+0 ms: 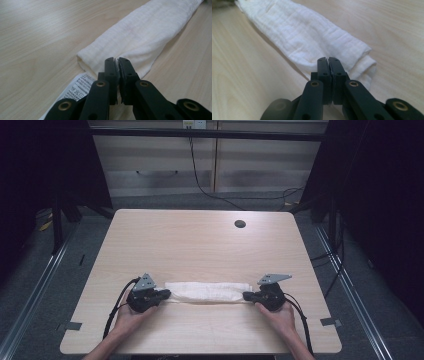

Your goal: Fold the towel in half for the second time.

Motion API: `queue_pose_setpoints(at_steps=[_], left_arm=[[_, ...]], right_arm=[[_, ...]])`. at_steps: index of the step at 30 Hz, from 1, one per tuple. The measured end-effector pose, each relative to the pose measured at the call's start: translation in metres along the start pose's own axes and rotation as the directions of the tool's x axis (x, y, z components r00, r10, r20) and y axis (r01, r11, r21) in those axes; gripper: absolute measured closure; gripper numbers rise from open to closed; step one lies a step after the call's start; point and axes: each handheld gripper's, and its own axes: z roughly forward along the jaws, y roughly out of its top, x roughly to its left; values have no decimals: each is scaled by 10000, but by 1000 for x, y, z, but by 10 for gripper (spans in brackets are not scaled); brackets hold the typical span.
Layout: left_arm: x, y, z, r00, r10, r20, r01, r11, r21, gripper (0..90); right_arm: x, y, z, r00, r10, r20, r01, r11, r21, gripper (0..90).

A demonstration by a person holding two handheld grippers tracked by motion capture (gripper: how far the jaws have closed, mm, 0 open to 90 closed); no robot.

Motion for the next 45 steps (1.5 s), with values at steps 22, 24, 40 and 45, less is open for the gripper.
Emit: queue_pose_setpoints(at_steps=[22,24,40,45], left_arm=[[5,6,-54,9947,-1001,221,1014,9925,-675,445],[10,2,-64,9921,-1246,134,1253,9876,-942,417],[36,-36,-95,9703,-2327,-660,2199,9624,-1596,237],[36,-39,-89,9712,-2338,-466,2257,9647,-1359,192]], right_arm=[[7,-6,-57,9979,654,24,-633,9735,-2196,495],[4,-8,-64,9964,808,241,-728,9684,-2386,440],[-5,-49,-103,9775,1673,1286,-1243,9490,-2899,302],[-12,-55,-102,9686,1982,1503,-1482,9451,-2912,264]])
